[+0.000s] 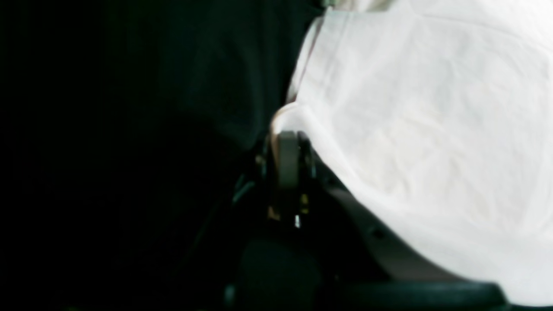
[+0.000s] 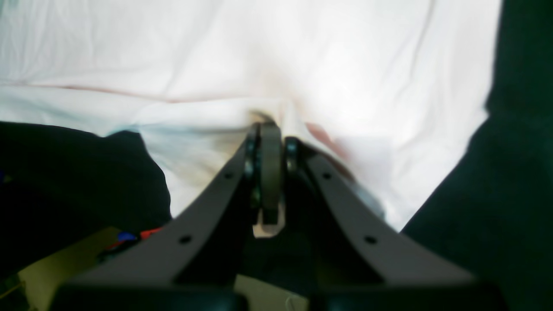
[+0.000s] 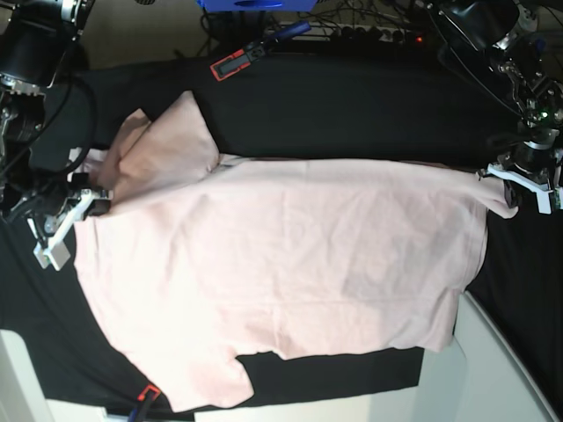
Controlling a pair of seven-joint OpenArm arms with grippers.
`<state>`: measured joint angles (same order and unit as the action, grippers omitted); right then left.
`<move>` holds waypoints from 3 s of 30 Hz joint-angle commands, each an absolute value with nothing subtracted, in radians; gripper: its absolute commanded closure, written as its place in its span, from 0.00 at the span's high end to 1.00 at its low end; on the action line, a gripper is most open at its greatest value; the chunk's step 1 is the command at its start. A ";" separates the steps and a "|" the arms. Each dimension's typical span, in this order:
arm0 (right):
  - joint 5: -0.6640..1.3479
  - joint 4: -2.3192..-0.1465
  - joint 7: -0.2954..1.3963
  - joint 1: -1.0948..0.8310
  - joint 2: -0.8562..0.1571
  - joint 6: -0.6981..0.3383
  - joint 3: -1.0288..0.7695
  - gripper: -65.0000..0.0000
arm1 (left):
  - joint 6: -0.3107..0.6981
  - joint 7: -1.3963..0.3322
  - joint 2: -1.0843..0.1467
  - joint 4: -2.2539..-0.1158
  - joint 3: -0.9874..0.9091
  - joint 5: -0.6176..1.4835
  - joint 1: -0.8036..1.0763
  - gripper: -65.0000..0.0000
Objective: Fold the T-shirt properly
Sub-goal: 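Fold the collar edge over toward the hem with both grippers, then open both grippers and release the folded edge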
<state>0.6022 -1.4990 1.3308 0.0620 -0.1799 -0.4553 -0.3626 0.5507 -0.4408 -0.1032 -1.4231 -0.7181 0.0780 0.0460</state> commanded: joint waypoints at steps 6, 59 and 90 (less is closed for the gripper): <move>0.618 -1.452 1.319 0.145 -0.217 -0.458 -0.366 0.00 | 0.493 -0.414 -0.119 -1.386 -0.719 0.094 0.012 0.00; 0.615 -1.221 1.098 0.312 -0.278 -0.458 -0.361 0.51 | 0.444 -0.297 -0.119 -1.050 -0.710 -0.027 -0.309 0.31; 0.616 -1.245 1.175 0.025 -0.162 -0.458 -0.516 0.67 | 0.444 -0.292 -0.111 -1.288 -0.602 -0.013 0.134 0.00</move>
